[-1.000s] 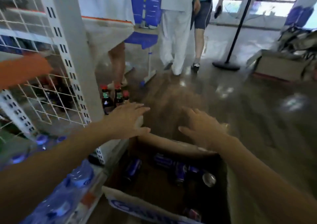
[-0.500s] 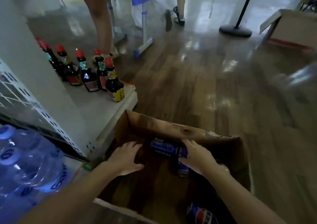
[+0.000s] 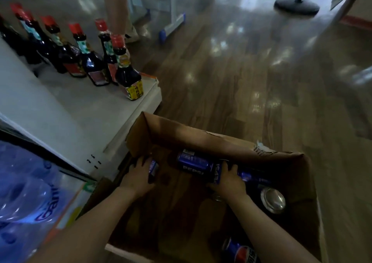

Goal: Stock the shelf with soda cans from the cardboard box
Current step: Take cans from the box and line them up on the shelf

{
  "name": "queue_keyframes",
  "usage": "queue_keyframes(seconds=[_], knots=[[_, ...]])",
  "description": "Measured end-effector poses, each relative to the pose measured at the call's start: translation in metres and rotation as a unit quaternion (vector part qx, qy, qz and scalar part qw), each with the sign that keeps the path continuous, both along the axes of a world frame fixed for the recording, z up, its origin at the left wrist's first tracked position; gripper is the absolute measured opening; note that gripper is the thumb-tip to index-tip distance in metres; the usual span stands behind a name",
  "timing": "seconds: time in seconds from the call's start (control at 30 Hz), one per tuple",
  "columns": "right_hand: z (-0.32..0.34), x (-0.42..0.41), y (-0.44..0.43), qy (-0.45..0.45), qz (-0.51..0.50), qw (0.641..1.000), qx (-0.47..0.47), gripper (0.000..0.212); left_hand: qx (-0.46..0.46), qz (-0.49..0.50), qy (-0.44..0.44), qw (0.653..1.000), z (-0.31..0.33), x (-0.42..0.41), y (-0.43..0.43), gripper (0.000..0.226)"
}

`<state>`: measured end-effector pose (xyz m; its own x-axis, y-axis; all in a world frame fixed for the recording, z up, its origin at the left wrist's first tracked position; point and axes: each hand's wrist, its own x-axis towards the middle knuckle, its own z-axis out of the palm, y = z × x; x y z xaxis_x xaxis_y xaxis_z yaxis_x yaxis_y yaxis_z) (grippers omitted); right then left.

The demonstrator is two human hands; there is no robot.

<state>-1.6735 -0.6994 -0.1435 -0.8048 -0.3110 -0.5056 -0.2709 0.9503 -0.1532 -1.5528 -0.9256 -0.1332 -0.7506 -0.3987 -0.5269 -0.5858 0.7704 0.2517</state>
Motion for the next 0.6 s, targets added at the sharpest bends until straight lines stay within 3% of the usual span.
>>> queue_keyframes(seconds=[0.27,0.6], knots=[[-0.011,-0.001,-0.005,0.033,-0.016,0.999,0.01,0.104,-0.07,0.005,0.002,0.998,-0.007,-0.006,0.006,0.102],[-0.014,-0.001,0.012,-0.043,-0.037,0.997,-0.049,0.107,0.012,0.049,0.044,0.998,-0.022,-0.003,0.006,0.109]])
